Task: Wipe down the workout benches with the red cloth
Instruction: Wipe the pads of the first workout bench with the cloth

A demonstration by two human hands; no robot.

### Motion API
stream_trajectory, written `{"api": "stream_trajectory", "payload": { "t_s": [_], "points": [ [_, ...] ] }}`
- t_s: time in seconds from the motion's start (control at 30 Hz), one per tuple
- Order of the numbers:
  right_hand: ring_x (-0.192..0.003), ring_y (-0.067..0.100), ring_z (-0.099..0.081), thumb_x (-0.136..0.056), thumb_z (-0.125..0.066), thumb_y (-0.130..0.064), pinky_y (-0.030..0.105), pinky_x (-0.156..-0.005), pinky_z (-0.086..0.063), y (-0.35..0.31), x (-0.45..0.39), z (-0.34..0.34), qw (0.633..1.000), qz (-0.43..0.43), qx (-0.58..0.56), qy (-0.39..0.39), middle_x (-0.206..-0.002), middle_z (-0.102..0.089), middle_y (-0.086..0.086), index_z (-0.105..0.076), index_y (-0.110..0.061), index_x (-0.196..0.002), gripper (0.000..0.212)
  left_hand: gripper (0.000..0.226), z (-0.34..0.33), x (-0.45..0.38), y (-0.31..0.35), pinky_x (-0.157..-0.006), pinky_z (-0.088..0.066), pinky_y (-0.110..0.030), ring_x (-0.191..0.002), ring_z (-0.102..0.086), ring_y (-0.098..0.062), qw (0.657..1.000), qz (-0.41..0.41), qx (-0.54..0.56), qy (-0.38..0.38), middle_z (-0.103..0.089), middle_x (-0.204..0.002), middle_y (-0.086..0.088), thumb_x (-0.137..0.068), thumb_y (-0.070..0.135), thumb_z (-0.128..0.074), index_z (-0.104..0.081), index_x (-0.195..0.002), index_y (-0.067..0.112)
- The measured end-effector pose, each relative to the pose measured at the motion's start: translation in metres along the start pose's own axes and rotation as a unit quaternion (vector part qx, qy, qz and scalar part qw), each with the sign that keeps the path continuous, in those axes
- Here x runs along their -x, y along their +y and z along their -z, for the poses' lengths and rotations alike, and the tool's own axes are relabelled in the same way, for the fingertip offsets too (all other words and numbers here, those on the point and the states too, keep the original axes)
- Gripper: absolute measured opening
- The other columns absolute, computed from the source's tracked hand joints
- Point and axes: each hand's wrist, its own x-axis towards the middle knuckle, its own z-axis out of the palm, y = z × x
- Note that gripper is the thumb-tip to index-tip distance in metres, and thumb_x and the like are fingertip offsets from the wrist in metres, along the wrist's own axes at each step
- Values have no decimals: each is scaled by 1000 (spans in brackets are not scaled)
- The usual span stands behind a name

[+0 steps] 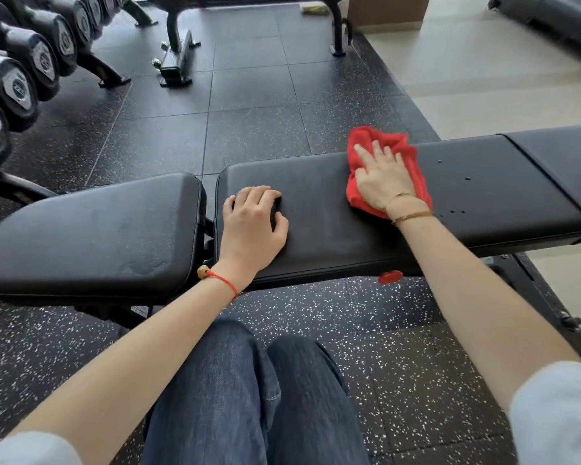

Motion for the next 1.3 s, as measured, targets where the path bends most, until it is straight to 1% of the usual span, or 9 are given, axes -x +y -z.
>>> {"api": "stream_trajectory", "payload": {
  "t_s": [0.17, 0.27, 0.4, 0.53, 0.7, 0.83, 0.97, 1.1, 1.3],
  "points": [
    [-149, 27, -14, -98, -37, -27, 39, -122, -4, -40, 63, -15, 984, 180, -8, 1, -161, -14, 9, -21, -28, -152, 57, 31, -1, 0, -1, -107, -33, -42, -123, -52, -24, 1000, -3, 6, 5, -63, -125, 1, -86, 22, -56, -65, -116, 17],
    [-149, 22, -13, -98, -37, -26, 37, -122, -3, -26, 89, -13, 975, 222, -30, -7, -161, -16, 4, -22, -31, -152, 56, 32, -1, 1, -4, -108, -32, -41, -125, -51, -23, 1000, -5, 5, -1, -62, -128, 0, -88, 24, -55, -64, -118, 18],
    [-149, 24, -12, -99, -35, -25, 38, -122, -2, 2, 65, -3, 991, 130, -42, -13, -162, -14, 5, -22, -32, -152, 55, 36, 3, 3, -4, -114, -30, -43, -131, -47, -24, 1000, -12, 4, -25, -59, -135, -1, -92, 23, -52, -61, -127, 16],
    [-149, 27, -10, -99, -31, -28, 41, -122, -1, -16, 32, -3, 999, 40, -11, -11, -162, -9, 9, -18, -28, -153, 56, 38, 6, 3, -3, -116, -27, -44, -135, -44, -24, 999, -10, -1, -41, -56, -139, -1, -94, 23, -50, -59, -131, 16],
    [-149, 26, -9, -99, -33, -28, 40, -122, 0, -49, 52, -14, 996, 91, -17, -12, -162, -9, 9, -18, -30, -153, 56, 38, 4, 2, -6, -116, -27, -45, -135, -43, -22, 999, -13, 13, -39, -56, -140, 1, -93, 24, -52, -60, -129, 17],
    [-149, 23, -13, -98, -37, -26, 39, -122, -4, -36, 94, -17, 990, 142, -23, 12, -161, -15, 6, -22, -32, -151, 56, 37, 0, 2, -11, -116, -26, -44, -134, -44, -22, 999, -15, 26, -27, -56, -139, 1, -93, 25, -52, -60, -129, 18],
    [-149, 23, -12, -98, -36, -25, 39, -122, -3, 1, 92, -6, 999, 41, -22, 15, -161, -14, 4, -22, -34, -151, 55, 39, 1, 2, -13, -118, -23, -44, -136, -41, -23, 999, -21, 29, -39, -53, -142, 0, -95, 26, -49, -58, -132, 17],
    [-149, 27, -9, -99, -30, -28, 41, -122, 1, -9, 57, 1, 998, -57, -2, -3, -162, -8, 8, -17, -31, -153, 55, 43, 1, 3, -10, -120, -18, -46, -140, -36, -24, 998, -19, 6, -60, -47, -148, -2, -97, 27, -44, -52, -138, 16],
    [-150, 25, -7, -99, -33, -25, 40, -122, 2, -51, 54, -8, 999, 29, -15, -20, -162, -9, 6, -19, -32, -152, 55, 41, 0, -1, -14, -114, -25, -48, -133, -42, -26, 999, -22, 14, -46, -54, -138, -2, -91, 27, -47, -58, -128, 16]
  ]
}}
